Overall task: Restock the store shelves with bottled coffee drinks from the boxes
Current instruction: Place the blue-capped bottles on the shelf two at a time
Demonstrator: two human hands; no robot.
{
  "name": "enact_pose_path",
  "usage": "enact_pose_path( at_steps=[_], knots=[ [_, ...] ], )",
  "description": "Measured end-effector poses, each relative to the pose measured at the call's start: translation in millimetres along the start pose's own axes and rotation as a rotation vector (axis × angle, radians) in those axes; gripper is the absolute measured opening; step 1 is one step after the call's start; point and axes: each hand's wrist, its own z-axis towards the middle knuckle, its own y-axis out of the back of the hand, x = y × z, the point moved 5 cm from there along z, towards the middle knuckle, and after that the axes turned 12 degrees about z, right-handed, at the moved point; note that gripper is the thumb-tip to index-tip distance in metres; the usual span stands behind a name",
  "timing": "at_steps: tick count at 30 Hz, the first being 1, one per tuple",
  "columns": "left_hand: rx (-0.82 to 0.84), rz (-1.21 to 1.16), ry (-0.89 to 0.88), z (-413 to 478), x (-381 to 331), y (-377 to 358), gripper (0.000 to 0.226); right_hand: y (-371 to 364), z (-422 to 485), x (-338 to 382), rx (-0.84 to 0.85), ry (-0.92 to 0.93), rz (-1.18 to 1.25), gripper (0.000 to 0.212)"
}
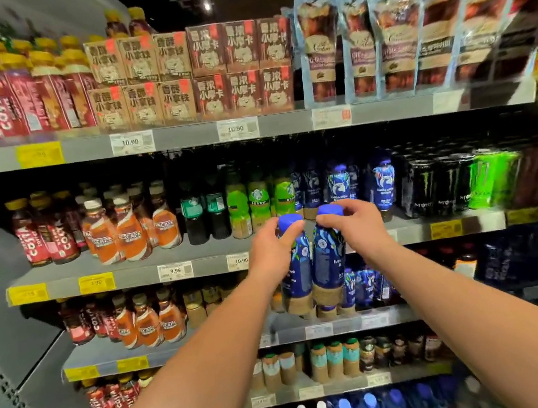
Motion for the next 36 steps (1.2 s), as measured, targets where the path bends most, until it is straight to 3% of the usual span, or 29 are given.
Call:
enact_pose_path(
  at_steps=[3,6,17,27,36],
  knots=[
    [-0.044,0.010,-0.013,33.5,-7.3,-9.3,0.021,2.4,32.2,1.5,0.003,0.027,-0.033,0.015],
    [-0.088,0.101,0.003,69.5,-14.3,-20.3,0.035,7.6,72.8,-2.3,-0.009,0.041,-0.056,0.023],
    [-0.257,0.219,0.063,160.5,-38.0,-41.7,0.036,13.8,190.6,-8.5,0.114,0.150,-0.285,0.040],
    [-0.242,0.374,0.100,188.1,-29.7,-48.3,0.046,11.6,223.5,-14.7,0.086,0.183,-0.444,0.043],
    [-0.235,0.476,0.088,185.6,-22.0,-56.3,0.051,13.9,235.3,-19.2,0.209,0.220,-0.643,0.050]
  ],
)
